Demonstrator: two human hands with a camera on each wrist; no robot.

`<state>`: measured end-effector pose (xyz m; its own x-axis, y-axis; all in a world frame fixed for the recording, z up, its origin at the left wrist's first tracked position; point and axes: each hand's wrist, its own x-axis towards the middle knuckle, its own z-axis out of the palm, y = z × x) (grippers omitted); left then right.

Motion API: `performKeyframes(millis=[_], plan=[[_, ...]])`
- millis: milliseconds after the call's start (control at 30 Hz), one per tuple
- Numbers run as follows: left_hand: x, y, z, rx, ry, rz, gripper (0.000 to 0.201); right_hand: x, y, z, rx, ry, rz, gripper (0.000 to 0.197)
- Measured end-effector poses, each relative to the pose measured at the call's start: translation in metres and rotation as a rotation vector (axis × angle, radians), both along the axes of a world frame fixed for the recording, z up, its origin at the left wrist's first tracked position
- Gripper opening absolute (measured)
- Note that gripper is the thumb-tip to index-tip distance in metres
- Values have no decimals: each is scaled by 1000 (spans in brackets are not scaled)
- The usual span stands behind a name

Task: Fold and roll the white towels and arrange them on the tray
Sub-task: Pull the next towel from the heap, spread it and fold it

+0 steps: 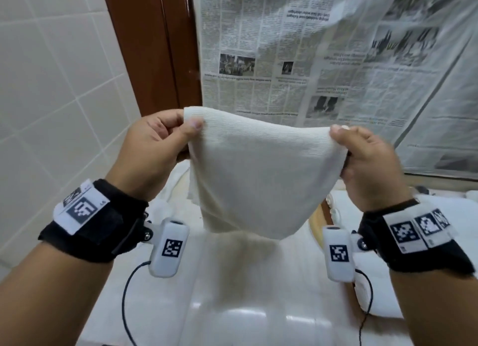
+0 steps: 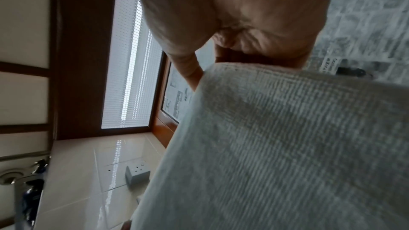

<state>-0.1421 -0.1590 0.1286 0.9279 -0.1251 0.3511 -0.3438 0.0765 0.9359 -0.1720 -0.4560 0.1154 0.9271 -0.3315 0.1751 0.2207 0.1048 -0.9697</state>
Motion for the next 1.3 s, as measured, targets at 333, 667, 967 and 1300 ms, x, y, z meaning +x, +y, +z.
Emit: performKeyframes(millis=[333,667,967,1300], plan=[[-13,7,35,-43,-63,17,17,-22,-7,33,-152,-43,15,47],[131,-20,-19,103,192,187,31,105,-20,-12,-501,283,-137,50],[149,8,-203,848,606,-62,55,109,-13,-167,-994,786,170,51],[93,-7,-290,1199,700,-25,70,49,20,-263,-938,1078,180,65]])
